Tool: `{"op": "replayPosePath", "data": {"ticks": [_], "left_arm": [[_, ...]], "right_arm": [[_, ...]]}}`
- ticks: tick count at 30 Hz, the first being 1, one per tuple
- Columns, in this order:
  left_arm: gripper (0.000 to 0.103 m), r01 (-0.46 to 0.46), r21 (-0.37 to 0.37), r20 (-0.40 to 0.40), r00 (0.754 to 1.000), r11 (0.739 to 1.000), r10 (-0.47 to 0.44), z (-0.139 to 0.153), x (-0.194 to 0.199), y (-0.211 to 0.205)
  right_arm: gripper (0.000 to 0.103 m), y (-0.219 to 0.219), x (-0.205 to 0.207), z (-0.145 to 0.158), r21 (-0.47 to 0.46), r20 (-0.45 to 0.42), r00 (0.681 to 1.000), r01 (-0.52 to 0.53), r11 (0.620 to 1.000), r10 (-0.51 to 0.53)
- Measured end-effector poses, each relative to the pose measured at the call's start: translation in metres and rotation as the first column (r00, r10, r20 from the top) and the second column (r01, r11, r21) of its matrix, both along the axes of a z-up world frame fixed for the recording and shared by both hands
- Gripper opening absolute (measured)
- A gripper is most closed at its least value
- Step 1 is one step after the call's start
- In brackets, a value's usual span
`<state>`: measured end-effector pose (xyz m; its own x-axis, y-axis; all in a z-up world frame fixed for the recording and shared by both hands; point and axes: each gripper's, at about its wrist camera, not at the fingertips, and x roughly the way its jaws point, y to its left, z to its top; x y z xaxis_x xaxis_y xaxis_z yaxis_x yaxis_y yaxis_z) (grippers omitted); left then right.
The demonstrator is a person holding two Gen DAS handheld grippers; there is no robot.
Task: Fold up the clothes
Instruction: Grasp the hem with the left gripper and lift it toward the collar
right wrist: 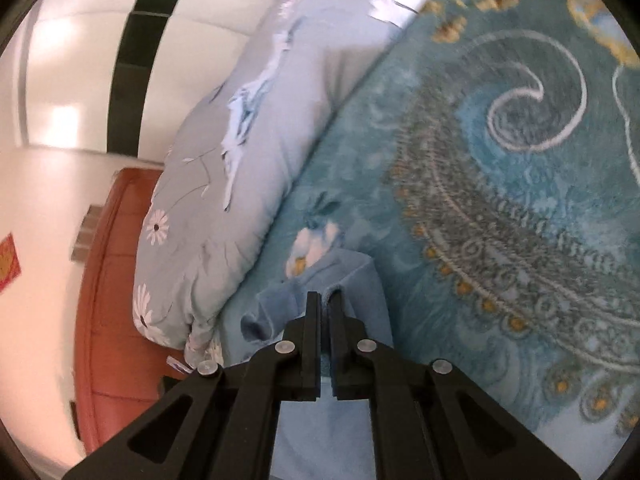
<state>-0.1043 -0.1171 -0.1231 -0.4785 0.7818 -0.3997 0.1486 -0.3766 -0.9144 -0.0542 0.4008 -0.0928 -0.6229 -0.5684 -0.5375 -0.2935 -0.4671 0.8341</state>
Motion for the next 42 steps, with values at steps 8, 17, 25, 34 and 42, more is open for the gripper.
{"op": "replayPosePath", "data": {"ticks": [8,17,25,34,42], "left_arm": [[0.064,-0.034,-0.124,-0.059,0.998,0.992,0.027,0.018,0.015,-0.018],[0.067,0.099,-0.384,0.003,0.994,0.918,-0.105,0.012,0.059,-0.014],[0.065,0.141,-0.323,0.027,0.99,0.936,-0.14,-0.003,0.058,0.007],[0.017,0.092,-0.274,0.041,0.996,0.957,-0.084,-0.004,0.068,0.008],[0.016,0.135,-0.181,-0.037,0.989,0.974,-0.144,0.05,0.112,0.016]], "right_arm": [[0.037,0.018,0.009,0.023,0.051,-0.099,0.994,0.044,0.998,-0.039],[0.037,0.002,0.059,0.002,0.168,-0.026,0.989,-0.137,0.976,0.143],[0.038,-0.023,0.053,-0.019,0.062,-0.025,0.988,-0.153,0.986,0.154],[0.011,-0.023,0.056,-0.025,-0.029,-0.021,0.998,-0.063,0.998,0.062],[0.008,-0.022,0.079,0.021,-0.01,-0.096,0.99,-0.1,0.995,0.099]]}}
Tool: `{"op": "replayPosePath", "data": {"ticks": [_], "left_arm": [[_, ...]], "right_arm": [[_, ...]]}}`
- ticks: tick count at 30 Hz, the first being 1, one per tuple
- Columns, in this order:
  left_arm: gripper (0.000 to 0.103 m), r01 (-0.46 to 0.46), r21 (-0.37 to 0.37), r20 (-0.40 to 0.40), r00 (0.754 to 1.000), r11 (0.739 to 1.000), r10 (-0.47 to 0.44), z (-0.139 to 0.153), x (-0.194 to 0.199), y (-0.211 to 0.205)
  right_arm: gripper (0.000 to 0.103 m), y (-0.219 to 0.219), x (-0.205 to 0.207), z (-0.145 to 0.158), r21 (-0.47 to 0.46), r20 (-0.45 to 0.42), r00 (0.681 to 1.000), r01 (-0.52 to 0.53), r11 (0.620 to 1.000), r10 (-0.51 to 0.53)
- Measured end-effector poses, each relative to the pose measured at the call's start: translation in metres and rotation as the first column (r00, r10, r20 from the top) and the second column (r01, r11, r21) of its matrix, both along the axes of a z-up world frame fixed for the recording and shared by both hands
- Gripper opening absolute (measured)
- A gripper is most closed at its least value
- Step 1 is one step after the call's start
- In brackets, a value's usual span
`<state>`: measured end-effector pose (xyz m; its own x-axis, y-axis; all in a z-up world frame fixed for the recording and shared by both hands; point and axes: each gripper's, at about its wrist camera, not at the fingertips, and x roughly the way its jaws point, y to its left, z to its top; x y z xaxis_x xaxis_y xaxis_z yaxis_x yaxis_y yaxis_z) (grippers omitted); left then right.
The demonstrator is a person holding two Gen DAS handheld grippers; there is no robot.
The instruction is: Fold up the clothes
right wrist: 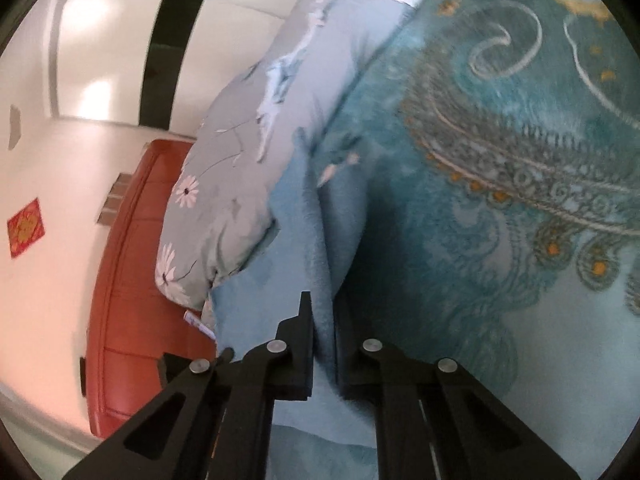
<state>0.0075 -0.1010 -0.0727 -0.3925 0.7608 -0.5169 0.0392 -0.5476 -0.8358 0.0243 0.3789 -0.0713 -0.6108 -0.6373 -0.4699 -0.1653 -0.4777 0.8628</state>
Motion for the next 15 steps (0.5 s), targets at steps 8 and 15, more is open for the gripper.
{"op": "replayPosePath", "data": {"ticks": [8,15], "left_arm": [[0.016,0.09,-0.089,0.089,0.993,0.992,-0.083,-0.046,0.074,0.012],[0.02,0.063,-0.071,0.109,0.993,0.995,-0.055,-0.048,0.08,0.005]], "right_arm": [[0.008,0.012,0.092,-0.008,-0.03,-0.008,1.0,0.013,0.999,-0.013],[0.008,0.01,0.108,-0.041,-0.052,0.077,0.996,0.054,0.997,-0.05]]}}
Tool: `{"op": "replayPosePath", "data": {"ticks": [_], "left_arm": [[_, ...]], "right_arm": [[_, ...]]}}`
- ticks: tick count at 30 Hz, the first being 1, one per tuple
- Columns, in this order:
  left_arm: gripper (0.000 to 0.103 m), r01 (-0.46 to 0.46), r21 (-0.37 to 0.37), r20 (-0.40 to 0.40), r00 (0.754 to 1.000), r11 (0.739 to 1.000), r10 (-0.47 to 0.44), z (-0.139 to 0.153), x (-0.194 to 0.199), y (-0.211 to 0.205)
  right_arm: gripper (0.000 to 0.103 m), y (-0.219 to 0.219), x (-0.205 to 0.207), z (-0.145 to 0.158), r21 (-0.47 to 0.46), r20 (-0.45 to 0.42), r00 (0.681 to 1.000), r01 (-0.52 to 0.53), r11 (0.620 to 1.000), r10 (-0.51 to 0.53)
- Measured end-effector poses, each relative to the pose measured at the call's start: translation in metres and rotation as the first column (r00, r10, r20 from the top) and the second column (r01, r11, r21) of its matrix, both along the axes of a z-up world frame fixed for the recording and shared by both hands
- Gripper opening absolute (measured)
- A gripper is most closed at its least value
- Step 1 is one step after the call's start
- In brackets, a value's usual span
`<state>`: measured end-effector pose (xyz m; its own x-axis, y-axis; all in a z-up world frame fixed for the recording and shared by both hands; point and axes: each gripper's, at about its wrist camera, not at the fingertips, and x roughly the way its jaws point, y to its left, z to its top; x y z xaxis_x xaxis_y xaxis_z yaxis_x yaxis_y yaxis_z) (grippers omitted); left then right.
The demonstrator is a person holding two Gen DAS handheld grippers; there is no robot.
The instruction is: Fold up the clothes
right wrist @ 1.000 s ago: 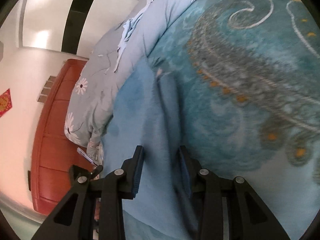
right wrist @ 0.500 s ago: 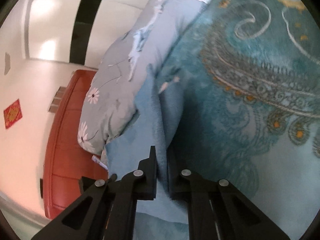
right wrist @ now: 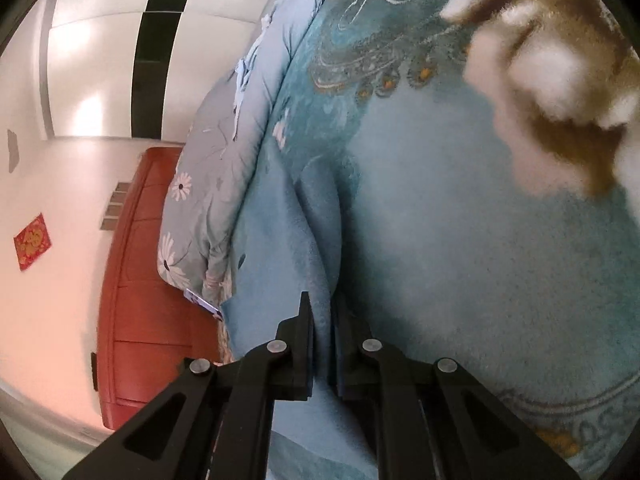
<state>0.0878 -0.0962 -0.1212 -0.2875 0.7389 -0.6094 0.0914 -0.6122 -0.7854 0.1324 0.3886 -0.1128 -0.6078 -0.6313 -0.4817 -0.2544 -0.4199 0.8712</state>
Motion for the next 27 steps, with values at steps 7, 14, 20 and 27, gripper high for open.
{"op": "replayPosePath", "data": {"ticks": [7,14,20,27], "left_arm": [[0.021,0.002,-0.125,-0.146,0.989,0.992,-0.02,0.057,0.006,-0.006],[0.021,0.27,-0.257,-0.228,0.916,0.928,-0.329,0.078,0.011,0.127],[0.021,0.384,-0.302,-0.099,0.898,0.873,-0.429,0.039,0.017,0.17],[0.021,0.324,-0.186,-0.119,0.93,0.927,-0.349,0.052,0.008,0.124]], "right_arm": [[0.008,-0.005,-0.004,0.007,0.06,0.001,1.0,-0.012,0.998,0.012],[0.008,-0.005,0.0,0.005,0.065,0.016,1.0,0.004,0.998,-0.005],[0.008,-0.011,0.001,0.018,0.099,0.011,1.0,0.013,0.995,-0.014],[0.008,-0.031,-0.004,0.058,0.209,-0.019,0.999,-0.026,0.978,0.03]]}}
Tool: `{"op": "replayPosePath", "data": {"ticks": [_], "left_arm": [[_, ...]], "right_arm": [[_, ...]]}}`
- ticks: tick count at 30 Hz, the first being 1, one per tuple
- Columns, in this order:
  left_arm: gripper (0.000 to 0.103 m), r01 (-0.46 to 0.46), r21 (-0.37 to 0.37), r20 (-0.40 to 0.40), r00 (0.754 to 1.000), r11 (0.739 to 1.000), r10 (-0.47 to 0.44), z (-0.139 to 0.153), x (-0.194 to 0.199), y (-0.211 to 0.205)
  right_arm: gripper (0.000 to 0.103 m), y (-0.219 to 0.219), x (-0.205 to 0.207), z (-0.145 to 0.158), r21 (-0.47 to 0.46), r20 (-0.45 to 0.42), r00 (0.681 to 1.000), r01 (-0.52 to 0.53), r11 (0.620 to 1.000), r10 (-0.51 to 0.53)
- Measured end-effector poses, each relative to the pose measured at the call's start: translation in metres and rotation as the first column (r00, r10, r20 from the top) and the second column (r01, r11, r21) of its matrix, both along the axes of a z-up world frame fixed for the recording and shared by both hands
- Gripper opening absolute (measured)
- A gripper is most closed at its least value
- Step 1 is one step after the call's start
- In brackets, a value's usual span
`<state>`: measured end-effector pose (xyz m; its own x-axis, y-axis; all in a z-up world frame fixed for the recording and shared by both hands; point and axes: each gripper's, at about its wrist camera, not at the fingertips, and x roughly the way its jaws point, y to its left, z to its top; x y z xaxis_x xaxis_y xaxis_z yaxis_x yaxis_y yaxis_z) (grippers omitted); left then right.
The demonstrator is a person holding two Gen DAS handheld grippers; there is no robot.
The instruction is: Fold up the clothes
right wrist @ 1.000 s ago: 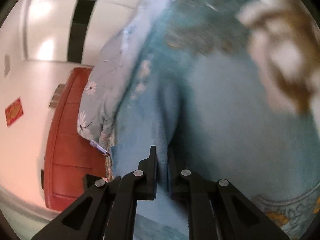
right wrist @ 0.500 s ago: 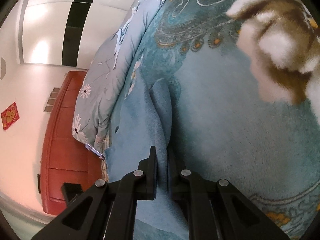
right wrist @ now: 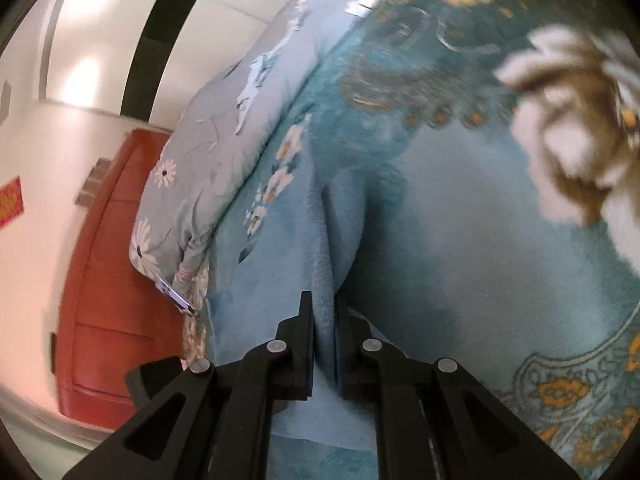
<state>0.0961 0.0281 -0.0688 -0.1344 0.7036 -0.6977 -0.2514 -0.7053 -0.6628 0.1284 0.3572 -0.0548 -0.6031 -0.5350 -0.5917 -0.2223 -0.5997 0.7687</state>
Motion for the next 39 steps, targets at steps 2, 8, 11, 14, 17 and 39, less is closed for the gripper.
{"op": "replayPosePath", "data": {"ticks": [2,8,11,14,17,39], "left_arm": [[0.021,-0.061,0.018,-0.011,0.998,0.998,0.061,0.007,-0.006,-0.028],[0.028,-0.274,0.052,-0.064,0.959,0.96,0.277,0.026,-0.016,-0.117],[0.031,-0.352,0.062,-0.081,0.931,0.934,0.356,0.029,-0.012,-0.158],[0.033,-0.392,0.073,-0.065,0.915,0.917,0.397,0.023,-0.009,-0.182],[0.033,-0.414,0.071,-0.043,0.908,0.907,0.418,0.018,-0.005,-0.198],[0.053,-0.182,0.098,0.021,0.983,0.978,0.181,0.024,-0.008,-0.114]], "right_arm": [[0.008,-0.01,-0.005,0.016,0.028,-0.017,1.0,-0.024,0.999,0.025],[0.008,-0.068,-0.032,0.064,0.106,-0.078,0.982,-0.164,0.981,0.173],[0.008,-0.11,-0.051,0.072,0.131,-0.076,0.966,-0.236,0.963,0.248],[0.008,-0.158,-0.068,0.066,0.163,-0.052,0.947,-0.305,0.938,0.317],[0.008,-0.204,-0.078,0.048,0.213,0.0,0.927,-0.366,0.906,0.375],[0.042,-0.136,0.007,0.023,0.221,-0.02,0.973,-0.22,0.95,0.23]]}}
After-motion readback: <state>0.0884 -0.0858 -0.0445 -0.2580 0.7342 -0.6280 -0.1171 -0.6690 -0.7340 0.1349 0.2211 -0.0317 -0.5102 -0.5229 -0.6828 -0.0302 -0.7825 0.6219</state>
